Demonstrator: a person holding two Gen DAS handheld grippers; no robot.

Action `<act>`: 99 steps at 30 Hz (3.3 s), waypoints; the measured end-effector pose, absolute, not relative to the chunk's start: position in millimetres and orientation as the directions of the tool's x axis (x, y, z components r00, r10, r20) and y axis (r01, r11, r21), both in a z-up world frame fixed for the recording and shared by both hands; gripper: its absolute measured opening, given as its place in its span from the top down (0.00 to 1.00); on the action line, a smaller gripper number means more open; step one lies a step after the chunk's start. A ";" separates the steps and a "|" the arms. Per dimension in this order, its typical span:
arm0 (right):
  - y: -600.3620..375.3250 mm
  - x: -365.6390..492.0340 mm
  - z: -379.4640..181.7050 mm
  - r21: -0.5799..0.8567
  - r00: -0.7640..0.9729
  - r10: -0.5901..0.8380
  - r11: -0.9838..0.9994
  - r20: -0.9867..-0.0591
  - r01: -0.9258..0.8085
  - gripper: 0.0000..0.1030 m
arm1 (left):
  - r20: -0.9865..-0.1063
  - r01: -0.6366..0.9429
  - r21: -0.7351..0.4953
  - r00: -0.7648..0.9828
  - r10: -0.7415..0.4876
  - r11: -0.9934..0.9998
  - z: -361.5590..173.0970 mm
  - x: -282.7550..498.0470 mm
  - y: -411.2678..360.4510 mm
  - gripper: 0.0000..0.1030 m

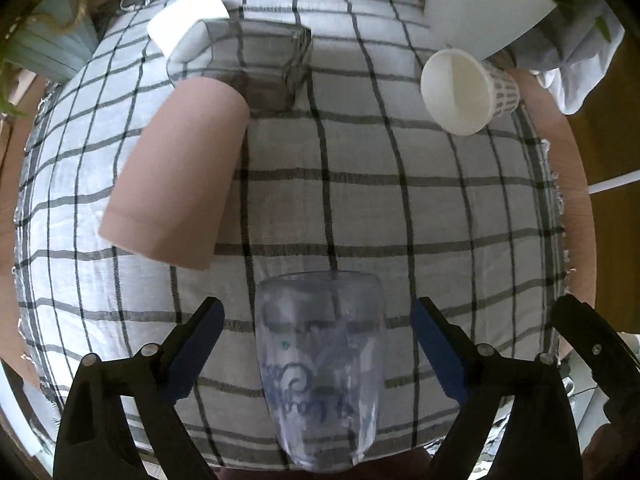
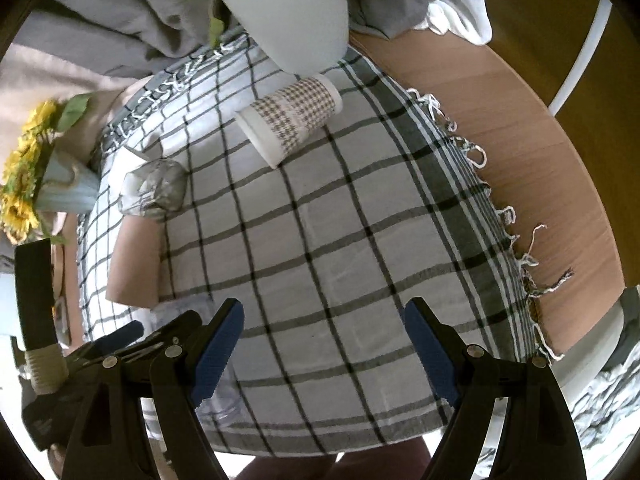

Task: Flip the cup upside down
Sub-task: 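Close the left tool on the clear cup while the right tool opens and releases it, then rotate the clear cup with the left tool so its rim faces down, then lower the inverted clear cup onto the cloth and open the left tool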

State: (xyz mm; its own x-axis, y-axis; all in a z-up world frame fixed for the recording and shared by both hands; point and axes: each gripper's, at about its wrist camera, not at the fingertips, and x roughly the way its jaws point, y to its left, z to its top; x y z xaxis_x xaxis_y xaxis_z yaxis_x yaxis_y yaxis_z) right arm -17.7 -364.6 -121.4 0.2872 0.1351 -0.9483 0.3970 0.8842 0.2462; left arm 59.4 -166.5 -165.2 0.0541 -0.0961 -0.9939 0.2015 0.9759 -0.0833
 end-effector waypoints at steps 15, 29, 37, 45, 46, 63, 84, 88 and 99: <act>-373.2 -10.1 -138.6 0.264 0.254 0.173 0.885 -0.952 0.384 0.20 | -0.993 0.159 -0.100 0.041 -0.108 0.982 -170.3 61.7 -176.2 0.32; -377.1 -7.4 -109.7 0.318 0.331 0.202 0.882 -0.922 0.348 0.20 | -0.973 0.185 -0.138 0.157 -0.168 0.973 -112.3 54.2 -173.6 0.32; -379.3 -11.9 -105.0 0.298 0.342 0.178 0.892 -0.923 0.341 0.20 | -0.969 0.211 -0.172 0.138 -0.204 0.962 -107.2 33.7 -177.7 0.32; -379.9 -19.8 -104.0 0.276 0.338 0.159 0.903 -0.928 0.331 0.20 | -0.969 0.239 -0.162 0.144 -0.200 0.957 -106.3 21.9 -183.2 0.32; -380.3 -20.6 -104.3 0.274 0.338 0.158 0.903 -0.928 0.332 0.20 | -0.969 0.240 -0.163 0.143 -0.201 0.957 -106.8 21.9 -183.5 0.32; -381.9 -28.5 -99.2 0.234 0.337 0.115 0.913 -0.934 0.335 0.20 | -0.967 0.259 -0.191 0.117 -0.227 0.947 -113.5 20.3 -188.9 0.25; -370.0 -48.5 -58.0 0.200 0.412 0.034 0.908 -0.910 0.368 0.15 | -0.931 0.250 -0.190 0.262 -0.255 0.949 -69.4 14.3 -167.5 0.12; -362.2 -54.1 -45.6 0.203 0.438 0.024 0.908 -0.899 0.367 0.13 | -0.915 0.233 -0.150 0.336 -0.225 0.961 -52.5 6.3 -154.6 0.05; -318.0 -79.3 -10.5 0.179 0.544 -0.007 0.941 -0.839 0.288 0.11 | -0.834 0.087 0.031 0.551 -0.022 0.996 -15.7 -28.7 -97.6 0.01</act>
State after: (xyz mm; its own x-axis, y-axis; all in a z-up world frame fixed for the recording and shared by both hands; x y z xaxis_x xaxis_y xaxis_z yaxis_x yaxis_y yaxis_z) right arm -79.3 -318.0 -10.6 0.5436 -0.0065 -0.8393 0.2877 0.9408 0.1790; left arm -28.7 -97.6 -15.7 0.5511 -0.0222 -0.8341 0.0867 0.9958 0.0307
